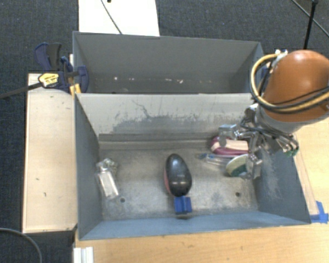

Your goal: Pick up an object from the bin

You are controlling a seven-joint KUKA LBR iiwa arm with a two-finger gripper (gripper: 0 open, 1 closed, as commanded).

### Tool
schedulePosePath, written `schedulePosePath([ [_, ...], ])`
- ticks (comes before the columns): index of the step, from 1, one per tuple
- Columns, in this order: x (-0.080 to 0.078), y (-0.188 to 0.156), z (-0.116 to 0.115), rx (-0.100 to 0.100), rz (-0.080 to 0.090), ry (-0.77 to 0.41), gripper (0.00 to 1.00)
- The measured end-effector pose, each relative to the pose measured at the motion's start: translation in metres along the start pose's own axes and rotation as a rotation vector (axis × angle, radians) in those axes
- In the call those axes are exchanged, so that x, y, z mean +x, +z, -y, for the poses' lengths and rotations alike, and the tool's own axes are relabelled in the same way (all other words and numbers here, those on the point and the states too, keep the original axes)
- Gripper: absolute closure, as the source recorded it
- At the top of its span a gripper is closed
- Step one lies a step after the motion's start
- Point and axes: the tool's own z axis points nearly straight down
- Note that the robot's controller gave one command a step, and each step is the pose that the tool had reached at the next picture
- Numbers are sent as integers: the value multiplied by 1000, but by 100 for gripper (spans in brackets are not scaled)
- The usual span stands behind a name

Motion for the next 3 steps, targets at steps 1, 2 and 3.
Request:
schedulePosePath([
  [1, -14, 111, 75, -2, -5, -41, 0],
  [2, -17, 103, 76, 6, 4, -38, 100],
  [3, 4, -17, 81, 5, 3, -55, 100],
])
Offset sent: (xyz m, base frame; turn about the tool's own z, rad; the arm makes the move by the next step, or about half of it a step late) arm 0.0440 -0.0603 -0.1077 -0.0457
